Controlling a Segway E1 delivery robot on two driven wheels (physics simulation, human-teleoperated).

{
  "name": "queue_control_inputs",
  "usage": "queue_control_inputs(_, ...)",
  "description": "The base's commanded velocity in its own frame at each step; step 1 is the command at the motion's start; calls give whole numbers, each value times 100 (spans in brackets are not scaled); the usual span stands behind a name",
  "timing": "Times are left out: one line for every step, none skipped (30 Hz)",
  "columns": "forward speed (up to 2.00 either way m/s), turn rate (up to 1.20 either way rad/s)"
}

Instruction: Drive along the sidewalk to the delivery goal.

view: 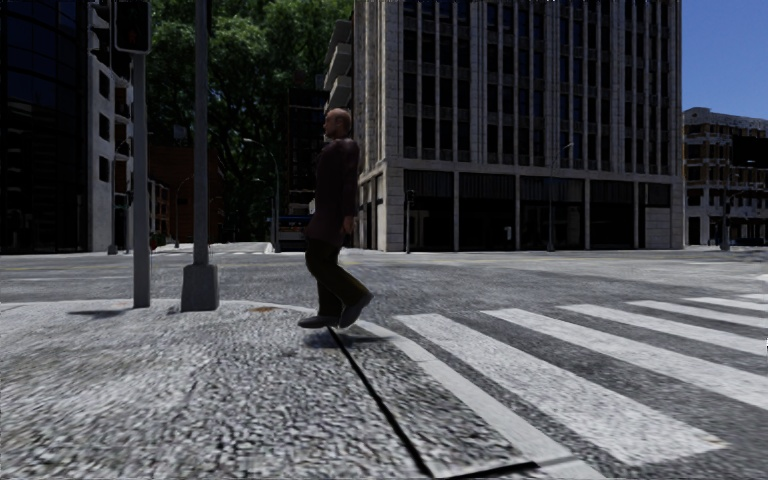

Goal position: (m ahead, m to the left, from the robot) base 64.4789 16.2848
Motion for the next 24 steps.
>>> queue_control_inputs(200, -51)
queue_control_inputs(200, -56)
queue_control_inputs(200, -59)
queue_control_inputs(200, -61)
queue_control_inputs(200, -61)
queue_control_inputs(200, -61)
queue_control_inputs(200, -61)
queue_control_inputs(200, -61)
queue_control_inputs(200, -61)
queue_control_inputs(200, -61)
queue_control_inputs(200, -61)
queue_control_inputs(200, -61)
queue_control_inputs(200, -61)
queue_control_inputs(199, -61)
queue_control_inputs(199, -61)
queue_control_inputs(199, -61)
queue_control_inputs(199, -61)
queue_control_inputs(199, -61)
queue_control_inputs(199, -62)
queue_control_inputs(199, -62)
queue_control_inputs(199, -62)
queue_control_inputs(199, -62)
queue_control_inputs(199, -62)
queue_control_inputs(199, -62)
